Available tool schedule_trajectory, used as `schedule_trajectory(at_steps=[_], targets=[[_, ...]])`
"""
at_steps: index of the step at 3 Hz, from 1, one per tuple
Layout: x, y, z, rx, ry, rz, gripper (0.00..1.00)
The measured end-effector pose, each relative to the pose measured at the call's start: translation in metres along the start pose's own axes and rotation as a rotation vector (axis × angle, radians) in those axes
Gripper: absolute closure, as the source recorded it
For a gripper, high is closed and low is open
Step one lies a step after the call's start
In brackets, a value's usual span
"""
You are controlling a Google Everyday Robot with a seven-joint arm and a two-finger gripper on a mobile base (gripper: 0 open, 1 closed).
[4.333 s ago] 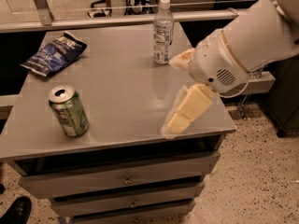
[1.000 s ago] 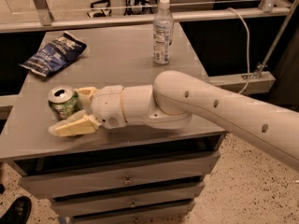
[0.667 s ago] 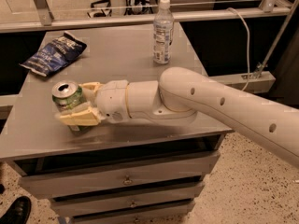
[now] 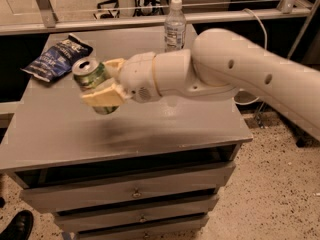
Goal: Knock green can over
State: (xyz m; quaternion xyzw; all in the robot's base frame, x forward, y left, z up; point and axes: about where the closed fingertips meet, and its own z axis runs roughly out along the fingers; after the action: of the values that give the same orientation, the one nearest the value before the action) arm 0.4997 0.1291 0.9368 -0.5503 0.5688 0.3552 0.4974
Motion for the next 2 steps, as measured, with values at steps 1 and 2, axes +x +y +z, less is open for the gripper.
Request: schedule_trajectory(at_steps=[1,2], targets=[[-0.007,-0.014,-0.033,0.001,0.159,-0.023,1.00],[-0.003,-0.025,-0.054,-0.005,0.306,-0.002,1.00]])
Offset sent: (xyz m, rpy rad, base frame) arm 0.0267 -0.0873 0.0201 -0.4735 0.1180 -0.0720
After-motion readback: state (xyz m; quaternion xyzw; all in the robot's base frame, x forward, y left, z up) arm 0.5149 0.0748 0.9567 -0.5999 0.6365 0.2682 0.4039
